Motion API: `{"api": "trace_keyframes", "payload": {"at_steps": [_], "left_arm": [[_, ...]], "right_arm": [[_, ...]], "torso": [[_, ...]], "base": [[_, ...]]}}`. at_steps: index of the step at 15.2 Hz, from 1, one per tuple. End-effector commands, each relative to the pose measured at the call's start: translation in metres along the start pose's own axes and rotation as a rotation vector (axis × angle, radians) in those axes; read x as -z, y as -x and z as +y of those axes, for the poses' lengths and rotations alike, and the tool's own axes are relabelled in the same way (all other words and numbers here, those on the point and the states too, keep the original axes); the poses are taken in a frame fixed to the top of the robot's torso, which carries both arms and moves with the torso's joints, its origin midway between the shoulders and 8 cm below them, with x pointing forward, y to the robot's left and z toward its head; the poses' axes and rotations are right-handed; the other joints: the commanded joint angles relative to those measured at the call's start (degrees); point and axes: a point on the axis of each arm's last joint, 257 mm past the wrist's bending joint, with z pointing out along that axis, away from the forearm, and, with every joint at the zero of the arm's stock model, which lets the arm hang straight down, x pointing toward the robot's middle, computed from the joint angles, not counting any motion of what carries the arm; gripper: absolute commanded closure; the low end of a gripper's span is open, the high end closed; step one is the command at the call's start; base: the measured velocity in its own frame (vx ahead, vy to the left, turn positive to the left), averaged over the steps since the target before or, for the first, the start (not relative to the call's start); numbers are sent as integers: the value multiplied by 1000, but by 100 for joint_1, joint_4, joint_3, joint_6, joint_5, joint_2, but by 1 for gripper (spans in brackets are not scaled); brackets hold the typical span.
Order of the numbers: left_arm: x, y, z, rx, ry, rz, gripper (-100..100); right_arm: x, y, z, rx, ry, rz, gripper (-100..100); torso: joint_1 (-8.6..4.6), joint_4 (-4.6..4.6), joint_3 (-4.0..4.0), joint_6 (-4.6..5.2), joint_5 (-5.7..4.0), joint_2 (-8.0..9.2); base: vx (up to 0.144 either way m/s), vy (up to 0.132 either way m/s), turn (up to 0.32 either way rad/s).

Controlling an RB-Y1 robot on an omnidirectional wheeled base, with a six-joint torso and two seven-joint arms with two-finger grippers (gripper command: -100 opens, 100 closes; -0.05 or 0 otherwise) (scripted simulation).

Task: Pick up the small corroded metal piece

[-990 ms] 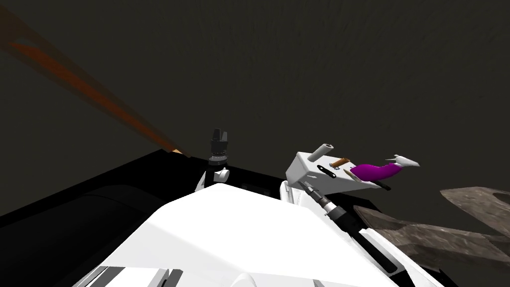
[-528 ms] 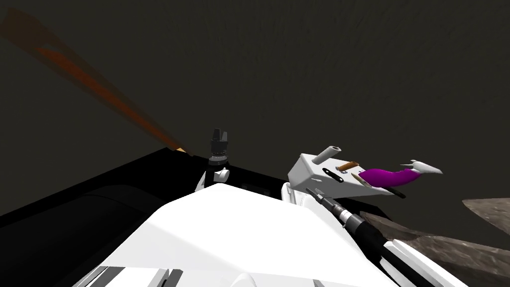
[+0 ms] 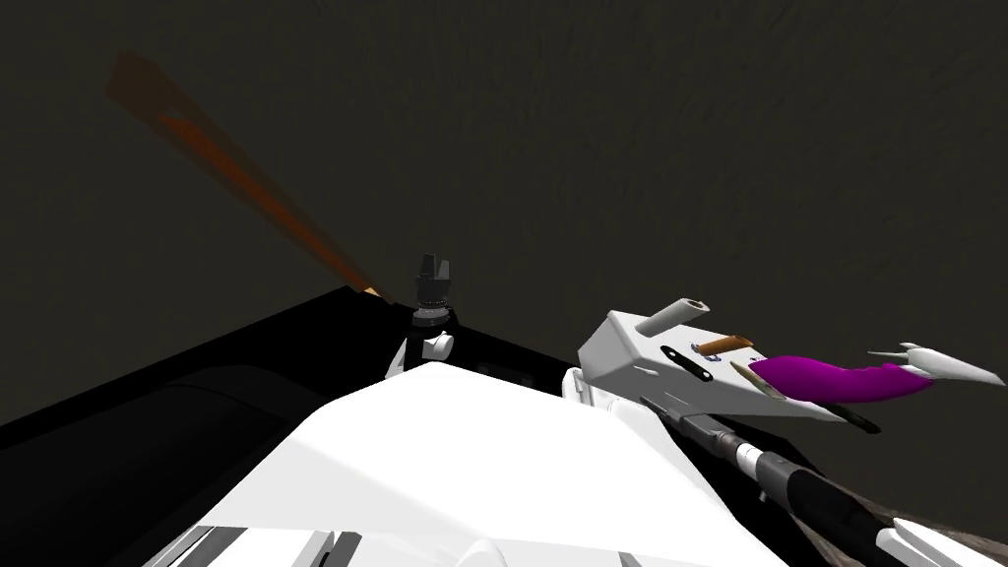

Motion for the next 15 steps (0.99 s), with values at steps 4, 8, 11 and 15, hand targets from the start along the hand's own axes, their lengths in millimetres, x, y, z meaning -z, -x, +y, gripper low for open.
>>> {"api": "trace_keyframes", "payload": {"at_steps": [4,8,11,15], "left_arm": [[0,0,0,0,0,0,0],[0,0,0,0,0,0,0],[0,0,0,0,0,0,0],[0,0,0,0,0,0,0]], "right_arm": [[36,-15,-55,138,-77,129,-100],[68,-16,-94,244,-129,223,-100],[96,-14,-125,331,-170,303,-100],[120,-8,-150,402,-203,368,-100]], "torso": [[-5,0,0,1,-1,-1],[1,-1,-2,-1,0,-4],[4,-2,-4,0,1,-7],[5,2,-4,-6,11,-9]], "base": [[26,36,83],[31,48,119],[39,53,138],[33,44,103]]}}
